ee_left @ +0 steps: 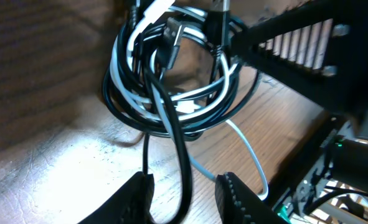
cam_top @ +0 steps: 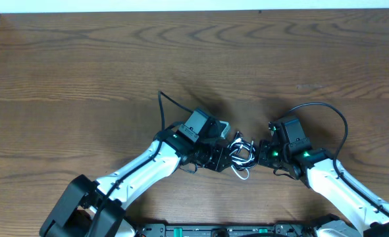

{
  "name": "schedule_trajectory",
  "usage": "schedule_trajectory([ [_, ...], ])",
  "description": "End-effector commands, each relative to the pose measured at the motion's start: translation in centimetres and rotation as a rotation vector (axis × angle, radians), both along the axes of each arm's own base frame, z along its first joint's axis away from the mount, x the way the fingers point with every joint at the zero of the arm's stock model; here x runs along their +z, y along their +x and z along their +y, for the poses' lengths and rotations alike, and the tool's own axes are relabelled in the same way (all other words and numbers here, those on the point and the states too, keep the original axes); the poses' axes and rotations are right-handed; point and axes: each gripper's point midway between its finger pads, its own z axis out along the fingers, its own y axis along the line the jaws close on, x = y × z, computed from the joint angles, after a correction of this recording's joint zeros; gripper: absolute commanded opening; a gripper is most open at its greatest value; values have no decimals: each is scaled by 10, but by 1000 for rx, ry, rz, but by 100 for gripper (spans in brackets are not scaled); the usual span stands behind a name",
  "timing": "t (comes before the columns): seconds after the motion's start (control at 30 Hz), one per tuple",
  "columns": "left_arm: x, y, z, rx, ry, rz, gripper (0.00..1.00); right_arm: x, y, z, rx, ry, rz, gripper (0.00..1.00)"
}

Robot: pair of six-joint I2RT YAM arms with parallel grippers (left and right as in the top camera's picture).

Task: Untangle cables

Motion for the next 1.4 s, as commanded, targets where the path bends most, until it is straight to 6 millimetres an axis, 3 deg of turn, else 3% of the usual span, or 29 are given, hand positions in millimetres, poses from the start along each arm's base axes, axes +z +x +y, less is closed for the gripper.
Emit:
schedule_trajectory([
  [0.0,-9,-2,5,-12,35,-14,21,-2,-3,0,17,3,6,1],
  [0.03,-9,-2,5,-10,36,-11,8,-2,-3,0,17,2,7,1],
  [0.17,-4,2,9,7,29,-16,8,-4,-4,-2,12,-11,12,1],
  [0.27,14,15,19,56,12,-36,7,-6,-7,-6,5,-31,23,1],
  [0.37,48,30,26,104,-71,-65,8,-8,-9,-10,-1,-51,32,1],
  [0.53,136,43,24,62,-425,-148,7,-8,-8,-10,-2,-54,31,1],
  [0.63,160,51,32,67,-507,-196,8,-8,-8,-10,-2,-54,32,1],
  [0.7,154,58,39,110,-470,-203,9,-8,-8,-10,-2,-54,32,1],
  [0.77,142,60,42,140,-420,-184,26,-8,-8,-10,-2,-54,32,1],
  [0.9,118,51,35,128,-378,-99,33,-8,-8,-10,-2,-54,32,1],
  [1.1,82,32,14,62,-327,22,33,-8,-9,-10,-2,-54,33,1],
  [1.37,54,-7,-15,-65,-273,124,34,-8,-9,-10,-2,-54,32,1],
])
